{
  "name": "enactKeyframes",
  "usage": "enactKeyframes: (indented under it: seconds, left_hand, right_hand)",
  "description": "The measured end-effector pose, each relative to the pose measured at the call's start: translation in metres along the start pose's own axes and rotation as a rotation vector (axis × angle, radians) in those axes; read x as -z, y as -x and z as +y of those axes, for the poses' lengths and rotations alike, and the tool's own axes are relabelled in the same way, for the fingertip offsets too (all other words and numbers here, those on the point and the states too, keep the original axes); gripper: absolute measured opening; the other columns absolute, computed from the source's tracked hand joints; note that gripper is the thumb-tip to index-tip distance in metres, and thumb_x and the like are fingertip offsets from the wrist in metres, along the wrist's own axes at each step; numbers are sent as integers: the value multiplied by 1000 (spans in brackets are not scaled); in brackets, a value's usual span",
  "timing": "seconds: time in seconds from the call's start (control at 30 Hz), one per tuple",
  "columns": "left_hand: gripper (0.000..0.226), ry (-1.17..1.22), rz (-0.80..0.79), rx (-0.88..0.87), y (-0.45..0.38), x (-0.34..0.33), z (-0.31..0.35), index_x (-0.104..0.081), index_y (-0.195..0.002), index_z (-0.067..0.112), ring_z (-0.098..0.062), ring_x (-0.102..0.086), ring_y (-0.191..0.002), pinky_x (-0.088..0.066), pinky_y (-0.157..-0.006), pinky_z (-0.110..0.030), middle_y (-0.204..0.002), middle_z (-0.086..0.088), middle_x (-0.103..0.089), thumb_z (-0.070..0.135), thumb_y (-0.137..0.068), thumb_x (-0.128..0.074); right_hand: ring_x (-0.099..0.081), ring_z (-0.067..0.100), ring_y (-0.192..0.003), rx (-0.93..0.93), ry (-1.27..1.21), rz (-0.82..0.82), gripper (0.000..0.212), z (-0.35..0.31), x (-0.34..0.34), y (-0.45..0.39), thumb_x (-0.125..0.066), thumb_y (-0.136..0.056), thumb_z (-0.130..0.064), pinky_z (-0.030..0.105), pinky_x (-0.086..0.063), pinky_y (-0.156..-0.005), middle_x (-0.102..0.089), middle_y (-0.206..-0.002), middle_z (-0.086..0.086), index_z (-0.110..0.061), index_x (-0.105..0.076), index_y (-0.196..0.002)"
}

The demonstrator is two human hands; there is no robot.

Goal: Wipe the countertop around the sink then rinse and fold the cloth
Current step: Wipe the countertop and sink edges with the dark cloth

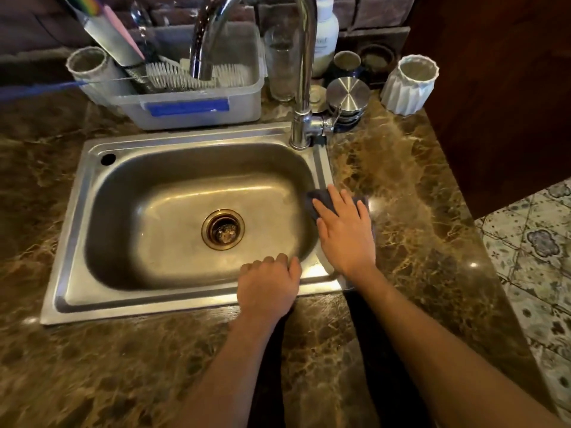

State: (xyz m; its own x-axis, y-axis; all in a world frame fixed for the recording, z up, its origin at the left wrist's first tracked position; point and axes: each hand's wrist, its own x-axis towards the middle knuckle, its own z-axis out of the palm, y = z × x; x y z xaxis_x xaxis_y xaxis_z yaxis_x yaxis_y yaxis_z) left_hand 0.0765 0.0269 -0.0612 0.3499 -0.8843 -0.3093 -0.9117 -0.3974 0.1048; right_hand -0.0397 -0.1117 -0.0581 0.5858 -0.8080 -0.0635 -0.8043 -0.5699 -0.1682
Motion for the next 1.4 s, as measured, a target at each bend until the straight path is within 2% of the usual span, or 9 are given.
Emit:
enactKeyframes:
  seconds: [0.13,0.27,0.47,0.57,0.83,0.93,1.2,1.3,1.4]
  left_hand:
    - [64,38,-34,109,-3,7,7,-71,-99,23,-23,-67,-90,-43,-100,-48,-98,0,-74,52,-100,-13]
    - [68,152,-60,217,-11,5,9,-69,-100,23,-23,-66,-89,-47,-93,-45,-95,0,-72,59,-97,-11]
    - [66,210,-12,258,-12,7,9,-68,-109,25,-21,-61,-103,-49,-91,-44,-109,1,-69,58,-98,-11]
    - [64,231,-3,263,-12,9,11,-66,-113,25,-20,-59,-107,-49,-92,-44,-113,3,-68,58,-98,-13]
    - [57,232,-6,282,-12,9,13,-61,-119,28,-17,-57,-110,-49,-93,-39,-117,5,-65,56,-99,-15]
    - [57,227,-6,283,-11,11,13,-61,-122,28,-16,-57,-111,-49,-92,-38,-119,5,-65,55,-100,-16]
    - [54,268,1,288,-8,15,14,-60,-124,26,-17,-58,-111,-49,-89,-37,-120,5,-66,54,-101,-20]
    - [50,273,-5,292,-9,16,15,-60,-122,25,-19,-58,-108,-51,-85,-39,-118,3,-66,53,-102,-23]
    - [48,261,-10,292,-8,19,18,-58,-125,25,-20,-58,-112,-49,-86,-39,-122,2,-65,51,-103,-24]
  right_hand:
    - [-31,27,-150,14,-17,-18,53,-1,0,89,-33,-96,-32,49,-22,-120,-33,-163,7,-26,-49,-147]
    - [-30,25,-150,52,5,-60,52,10,0,72,-30,-98,-33,49,-21,-120,-31,-164,5,-29,-48,-147]
    - [-28,27,-149,36,-4,-1,51,12,1,-73,-30,-99,-36,51,-23,-120,-33,-162,6,-29,-49,-146]
    - [-29,29,-149,23,6,15,50,10,2,-107,-33,-100,-35,50,-22,-120,-32,-163,7,-27,-47,-147]
    - [-31,28,-150,-23,-27,-27,54,-1,4,75,-40,-96,-32,49,-23,-120,-34,-162,8,-27,-46,-149]
    - [-30,28,-150,7,-14,-47,52,4,4,58,-39,-98,-34,50,-23,-120,-33,-163,6,-29,-46,-149]
    - [-31,29,-147,-21,-32,3,55,9,6,-101,-28,-97,-39,52,-25,-119,-36,-161,6,-28,-49,-146]
    - [-30,28,-149,-61,-16,26,57,5,6,-63,-24,-98,-39,51,-25,-120,-33,-162,7,-28,-40,-152]
    - [-24,27,-152,-89,-10,-38,55,1,4,26,-28,-101,-39,49,-21,-122,-27,-165,6,-29,-31,-155]
